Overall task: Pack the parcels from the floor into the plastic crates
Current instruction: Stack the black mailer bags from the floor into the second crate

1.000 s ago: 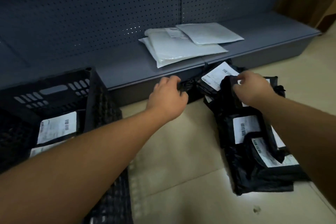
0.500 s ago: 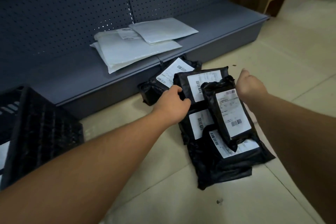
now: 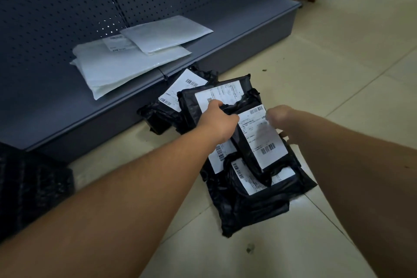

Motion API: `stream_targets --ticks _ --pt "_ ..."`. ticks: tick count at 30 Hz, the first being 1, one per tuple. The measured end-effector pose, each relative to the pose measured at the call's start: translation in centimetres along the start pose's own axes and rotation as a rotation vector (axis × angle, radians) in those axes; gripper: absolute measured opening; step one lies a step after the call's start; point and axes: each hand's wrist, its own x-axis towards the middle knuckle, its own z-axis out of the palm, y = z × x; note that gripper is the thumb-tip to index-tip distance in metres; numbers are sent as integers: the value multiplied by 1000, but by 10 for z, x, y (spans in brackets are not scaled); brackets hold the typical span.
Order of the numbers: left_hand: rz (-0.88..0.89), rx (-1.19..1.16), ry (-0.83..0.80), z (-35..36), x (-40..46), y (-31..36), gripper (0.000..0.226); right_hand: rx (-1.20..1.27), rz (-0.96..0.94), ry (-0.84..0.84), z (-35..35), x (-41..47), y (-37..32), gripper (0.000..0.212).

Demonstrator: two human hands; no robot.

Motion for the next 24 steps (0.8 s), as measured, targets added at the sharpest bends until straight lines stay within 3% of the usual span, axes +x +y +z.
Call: stream_targets --ticks 5,11,16,21,24 --pt "-60 -54 3 11 7 0 54 48 26 -27 8 6 2 21" --pt "-105 -150 11 4 8 1 59 108 39 4 4 8 0 11" --pt "-105 -207 11 -5 4 0 61 184 17 -4 7 8 -9 23" --pt "-55 -237 -24 -27 -7 -1 30 261 -17 -23 11 -16 -28 31" --pt "-43 -281 13 -53 -14 -8 21 353 -81 -43 12 -29 -41 19"
